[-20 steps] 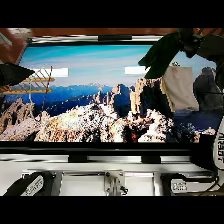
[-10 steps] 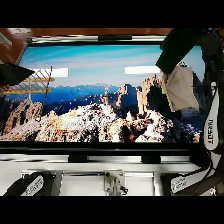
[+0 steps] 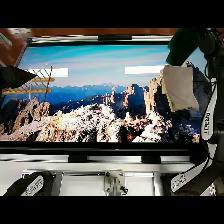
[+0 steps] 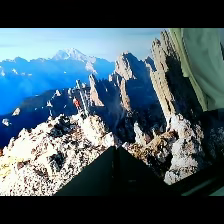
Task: Fold the shirts.
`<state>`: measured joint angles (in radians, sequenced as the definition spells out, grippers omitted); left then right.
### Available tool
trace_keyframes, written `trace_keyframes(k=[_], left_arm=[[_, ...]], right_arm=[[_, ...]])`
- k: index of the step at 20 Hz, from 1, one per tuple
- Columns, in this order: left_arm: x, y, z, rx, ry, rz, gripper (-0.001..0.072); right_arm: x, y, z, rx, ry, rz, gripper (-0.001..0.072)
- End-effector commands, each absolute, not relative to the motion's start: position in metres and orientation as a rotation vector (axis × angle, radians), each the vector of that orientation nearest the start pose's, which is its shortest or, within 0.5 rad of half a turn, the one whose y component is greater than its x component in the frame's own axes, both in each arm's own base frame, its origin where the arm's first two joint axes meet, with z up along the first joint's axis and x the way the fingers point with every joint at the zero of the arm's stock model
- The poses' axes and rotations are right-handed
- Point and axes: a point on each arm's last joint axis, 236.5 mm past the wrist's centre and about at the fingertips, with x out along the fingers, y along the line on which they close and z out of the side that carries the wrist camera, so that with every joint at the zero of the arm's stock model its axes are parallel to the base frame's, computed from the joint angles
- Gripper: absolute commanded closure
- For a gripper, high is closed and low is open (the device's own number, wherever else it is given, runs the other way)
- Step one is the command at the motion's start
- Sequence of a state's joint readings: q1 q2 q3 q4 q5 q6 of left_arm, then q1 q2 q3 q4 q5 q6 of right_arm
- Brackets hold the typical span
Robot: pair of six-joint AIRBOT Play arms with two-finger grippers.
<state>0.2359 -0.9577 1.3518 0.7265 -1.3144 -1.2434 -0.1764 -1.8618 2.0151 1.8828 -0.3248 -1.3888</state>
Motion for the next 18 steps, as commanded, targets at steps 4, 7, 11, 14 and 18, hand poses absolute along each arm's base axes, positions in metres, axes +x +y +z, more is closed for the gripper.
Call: trace_keyframes(k=[4,7,11,14,18], left_arm=[[0.347,-0.093,0.255,-0.352,0.708,-0.570,0.0672],[0.347,-0.093,0.255,-0.347,0.707,-0.572,0.0672],[0.347,-0.093,0.255,-0.329,0.700,-0.579,0.0672],[0.347,-0.093,0.255,-0.329,0.701,-0.579,0.0672],[0.348,-0.093,0.255,-0.329,0.698,-0.577,0.0672]], right_arm=[[0.561,-0.130,0.104,0.499,0.883,-0.250,0.0646],[0.502,-0.139,0.106,0.466,1.060,-0.346,0.0646],[0.451,-0.135,0.080,0.478,1.285,-0.422,0.0645],[0.434,-0.126,0.043,0.524,1.391,-0.456,0.0645],[0.402,-0.123,0.005,0.547,1.531,-0.523,0.0645]])
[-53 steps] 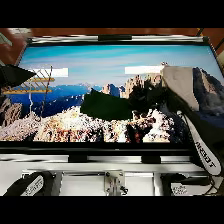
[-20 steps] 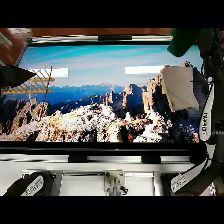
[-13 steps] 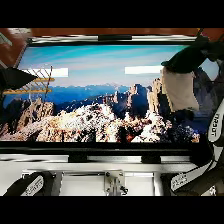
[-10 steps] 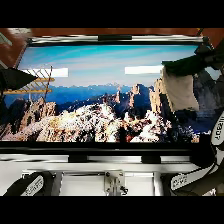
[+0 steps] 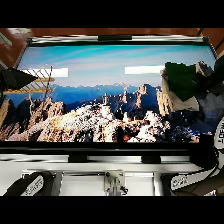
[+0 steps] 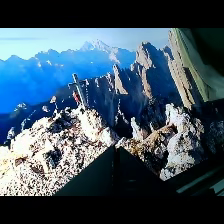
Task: Fold the shirts.
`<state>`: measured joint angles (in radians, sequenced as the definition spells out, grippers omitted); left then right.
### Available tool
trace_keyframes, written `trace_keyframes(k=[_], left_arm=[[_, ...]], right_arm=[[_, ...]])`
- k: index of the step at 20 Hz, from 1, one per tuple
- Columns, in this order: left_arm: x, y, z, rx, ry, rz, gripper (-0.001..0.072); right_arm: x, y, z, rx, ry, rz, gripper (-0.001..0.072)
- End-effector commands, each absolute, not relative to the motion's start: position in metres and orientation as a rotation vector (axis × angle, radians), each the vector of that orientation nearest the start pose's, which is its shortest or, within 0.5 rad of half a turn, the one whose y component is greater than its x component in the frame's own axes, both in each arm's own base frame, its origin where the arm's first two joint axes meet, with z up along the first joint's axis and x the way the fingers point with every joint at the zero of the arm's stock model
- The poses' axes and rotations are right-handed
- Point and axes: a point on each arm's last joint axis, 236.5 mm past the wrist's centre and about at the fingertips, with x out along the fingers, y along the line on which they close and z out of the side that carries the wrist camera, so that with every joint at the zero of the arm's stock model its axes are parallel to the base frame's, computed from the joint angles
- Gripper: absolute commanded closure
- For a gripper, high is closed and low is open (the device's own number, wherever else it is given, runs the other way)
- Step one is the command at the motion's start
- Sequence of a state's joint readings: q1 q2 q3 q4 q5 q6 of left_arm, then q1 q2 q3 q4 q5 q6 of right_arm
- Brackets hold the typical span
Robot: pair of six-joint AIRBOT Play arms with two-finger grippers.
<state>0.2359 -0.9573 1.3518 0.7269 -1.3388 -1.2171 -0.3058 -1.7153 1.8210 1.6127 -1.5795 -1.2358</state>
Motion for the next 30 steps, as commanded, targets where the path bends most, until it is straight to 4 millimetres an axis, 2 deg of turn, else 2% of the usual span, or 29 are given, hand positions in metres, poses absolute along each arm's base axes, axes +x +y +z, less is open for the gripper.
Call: trace_keyframes(k=[1,2,4,5,7,8,9,10,11,12,13,14,16,18,19,21,23,27,30], left_arm=[[0.349,-0.093,0.255,-0.330,0.696,-0.575,0.0672],[0.349,-0.093,0.255,-0.332,0.697,-0.575,0.0672],[0.351,-0.092,0.253,-0.334,0.701,-0.574,0.0672],[0.352,-0.092,0.252,-0.336,0.705,-0.574,0.0672],[0.355,-0.091,0.247,-0.328,0.712,-0.579,0.0672],[0.360,-0.090,0.243,-0.302,0.710,-0.584,0.0674],[0.370,-0.085,0.235,-0.282,0.713,-0.556,0.0674],[0.382,-0.080,0.225,-0.243,0.718,-0.515,0.0674],[0.395,-0.075,0.209,-0.185,0.733,-0.468,0.0675],[0.406,-0.072,0.192,-0.133,0.768,-0.422,0.0676],[0.413,-0.070,0.168,-0.071,0.839,-0.373,0.0676],[0.416,-0.067,0.139,-0.010,0.945,-0.306,0.0676],[0.405,-0.064,0.088,0.108,1.179,-0.201,0.0646],[0.391,-0.074,0.054,0.166,1.339,-0.171,0.0151],[0.388,-0.082,0.041,0.165,1.380,-0.172,0.0118],[0.382,-0.093,0.024,0.194,1.438,-0.194,0.0119],[0.380,-0.098,0.022,0.204,1.444,-0.204,0.0119],[0.382,-0.098,0.023,0.203,1.437,-0.204,0.0118],[0.386,-0.099,0.023,0.200,1.418,-0.205,0.0118]], right_arm=[[0.399,-0.122,-0.001,0.556,1.543,-0.533,0.0645],[0.398,-0.123,-0.006,0.553,1.545,-0.542,0.0603],[0.396,-0.131,-0.004,0.512,1.540,-0.555,0.0133],[0.393,-0.138,0.005,0.472,1.535,-0.559,0.0125],[0.388,-0.167,0.043,0.379,1.463,-0.664,0.0125],[0.395,-0.179,0.072,0.365,1.366,-0.706,0.0126],[0.416,-0.179,0.102,0.367,1.226,-0.677,0.0126],[0.449,-0.166,0.140,0.363,1.047,-0.585,0.0126],[0.477,-0.144,0.177,0.346,0.894,-0.479,0.0126],[0.500,-0.106,0.211,0.317,0.768,-0.353,0.0126],[0.509,-0.064,0.229,0.288,0.721,-0.249,0.0126],[0.507,-0.020,0.226,0.233,0.757,-0.165,0.0126],[0.480,0.047,0.171,0.139,0.995,-0.075,0.0126],[0.446,0.105,0.114,0.140,1.237,0.061,0.0126],[0.436,0.125,0.094,0.147,1.309,0.105,0.0126],[0.426,0.142,0.071,0.135,1.377,0.121,0.0126],[0.422,0.156,0.062,0.110,1.398,0.140,0.0126],[0.418,0.169,0.062,0.096,1.401,0.168,0.0126],[0.418,0.169,0.062,0.096,1.401,0.168,0.0126]])
